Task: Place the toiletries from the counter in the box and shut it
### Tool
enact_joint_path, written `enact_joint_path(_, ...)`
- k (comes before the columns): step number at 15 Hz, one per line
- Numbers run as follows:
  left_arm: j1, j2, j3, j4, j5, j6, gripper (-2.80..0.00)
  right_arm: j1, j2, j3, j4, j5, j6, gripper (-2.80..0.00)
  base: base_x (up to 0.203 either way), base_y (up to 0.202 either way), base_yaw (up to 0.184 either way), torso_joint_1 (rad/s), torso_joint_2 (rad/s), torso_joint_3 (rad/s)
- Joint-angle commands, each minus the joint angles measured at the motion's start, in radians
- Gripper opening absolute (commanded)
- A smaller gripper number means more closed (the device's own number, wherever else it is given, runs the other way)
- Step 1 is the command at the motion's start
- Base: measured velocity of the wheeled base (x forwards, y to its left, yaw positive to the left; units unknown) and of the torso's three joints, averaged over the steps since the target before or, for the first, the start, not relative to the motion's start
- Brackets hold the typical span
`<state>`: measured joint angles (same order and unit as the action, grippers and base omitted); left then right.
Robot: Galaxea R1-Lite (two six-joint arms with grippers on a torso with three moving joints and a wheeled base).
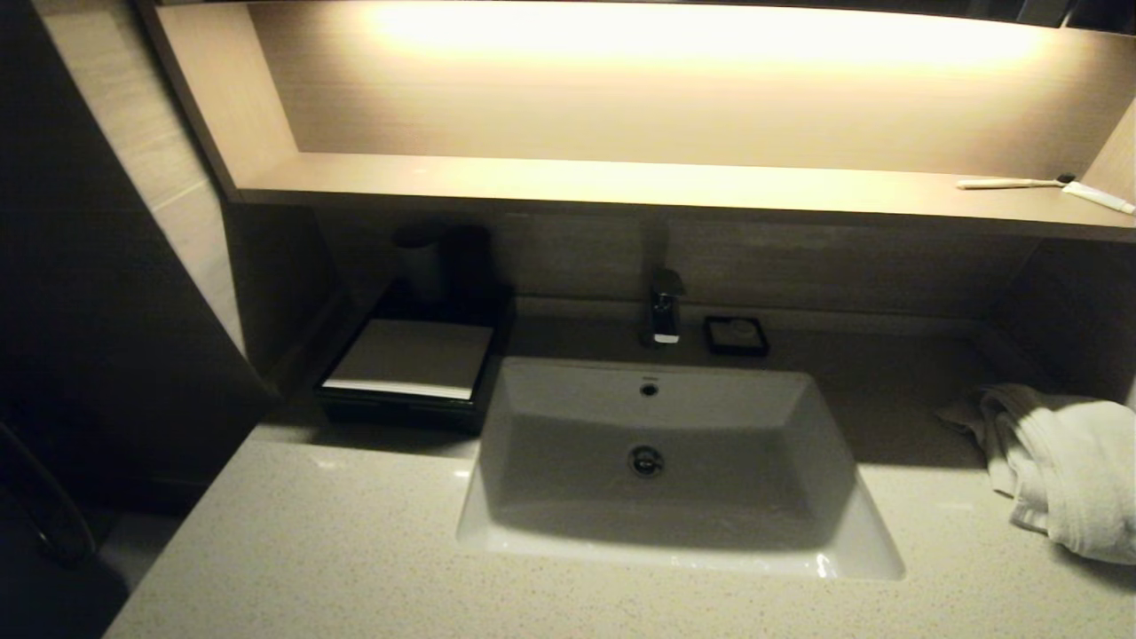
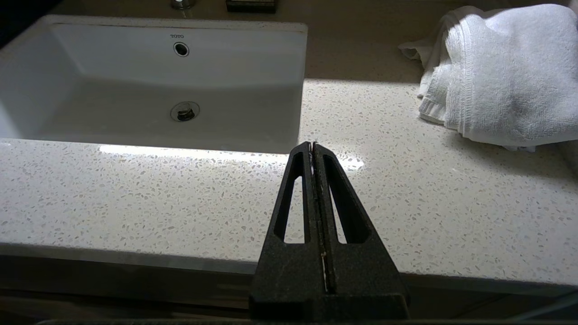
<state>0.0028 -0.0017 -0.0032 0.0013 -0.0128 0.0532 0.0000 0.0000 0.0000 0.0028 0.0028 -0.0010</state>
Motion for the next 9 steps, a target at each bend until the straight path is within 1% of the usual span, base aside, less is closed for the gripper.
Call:
enact_joint_path(1,0.000,0.001,0.001,0.000,0.000,0.001,-2.80,0.000,0.000,0.000,0.000,0.000,-0.001,-2.80,0.000,0.000,0.000,0.000,0.00,0.000)
enact_joint_path(3,0.000,0.001,0.002,0.000,-0.001,0.005,-2.80,0.000,0.000,0.000,0.000,0.000,-0.001,-2.80,0.000,0.000,0.000,0.000,0.00,0.000)
enact_joint_path(9,0.000,0.001,0.003,-0.007,0.002,-0.013,-2.80,0.000,0.000,0.000,0.000,0.000,-0.001,-2.80,0.000,0.000,0.000,0.000,0.00,0.000)
